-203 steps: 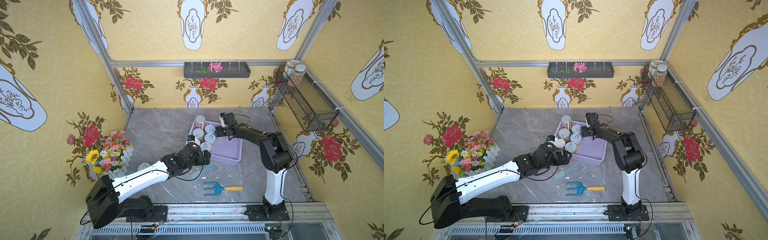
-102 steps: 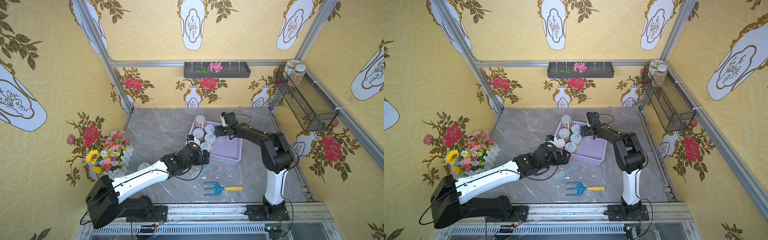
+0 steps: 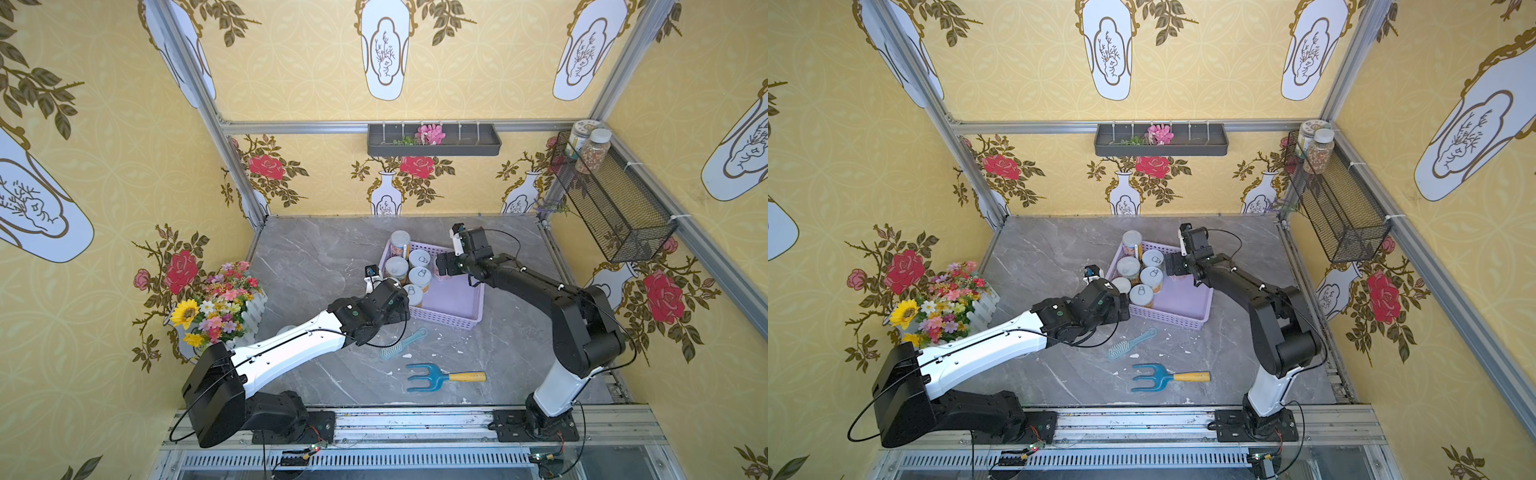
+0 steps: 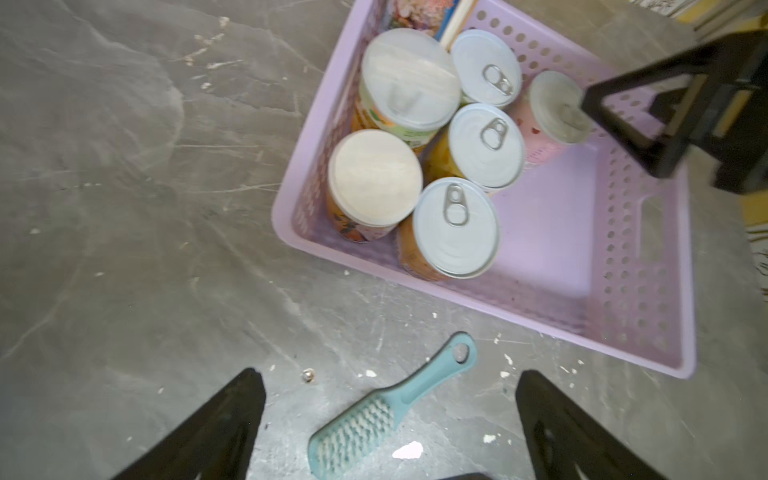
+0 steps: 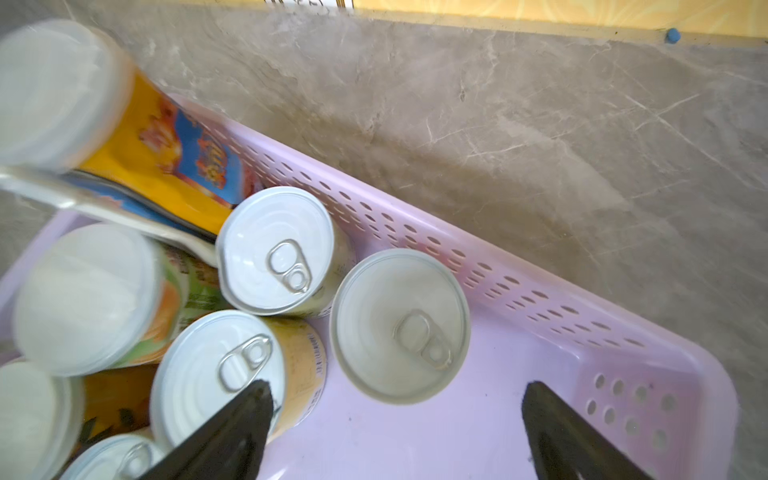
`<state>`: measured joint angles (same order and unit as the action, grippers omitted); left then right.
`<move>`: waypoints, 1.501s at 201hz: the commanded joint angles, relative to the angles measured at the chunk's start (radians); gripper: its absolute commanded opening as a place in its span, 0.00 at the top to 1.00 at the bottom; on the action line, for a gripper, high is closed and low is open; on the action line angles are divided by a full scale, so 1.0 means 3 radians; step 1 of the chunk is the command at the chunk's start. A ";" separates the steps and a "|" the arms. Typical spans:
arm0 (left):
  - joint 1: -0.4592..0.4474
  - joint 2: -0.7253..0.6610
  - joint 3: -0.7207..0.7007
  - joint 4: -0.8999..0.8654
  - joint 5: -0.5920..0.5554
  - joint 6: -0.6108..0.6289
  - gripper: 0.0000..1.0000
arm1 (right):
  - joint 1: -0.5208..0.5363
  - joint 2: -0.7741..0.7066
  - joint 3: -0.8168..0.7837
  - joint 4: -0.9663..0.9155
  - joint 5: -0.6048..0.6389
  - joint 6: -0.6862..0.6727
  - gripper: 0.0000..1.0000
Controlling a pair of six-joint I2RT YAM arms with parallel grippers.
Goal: Put the canned food in the basket
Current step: Place the canned food in the basket, then pick up the canned food from the center of the board.
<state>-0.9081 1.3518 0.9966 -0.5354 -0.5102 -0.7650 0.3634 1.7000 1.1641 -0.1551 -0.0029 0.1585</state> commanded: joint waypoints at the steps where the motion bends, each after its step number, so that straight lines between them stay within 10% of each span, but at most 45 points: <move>1: 0.0058 0.0025 0.0013 -0.0378 -0.0237 -0.0193 0.00 | 0.0082 -0.0224 -0.0117 0.0011 -0.0085 0.0184 0.03; 146: 0.0666 -0.0647 -0.0442 -0.1618 -0.0436 -0.1509 0.00 | 0.2136 -0.1110 -0.0531 -0.0175 -0.0176 0.0524 0.03; 301: 0.2160 -0.0659 -0.0737 -0.1438 -0.0004 -0.1066 0.00 | 0.2410 -0.1288 -0.0417 -0.0286 -0.0149 0.0291 0.03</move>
<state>-0.2859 1.1442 0.7860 -1.0191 -0.5465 -1.1492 1.0863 1.3224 1.0462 -0.2600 -0.0536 0.2539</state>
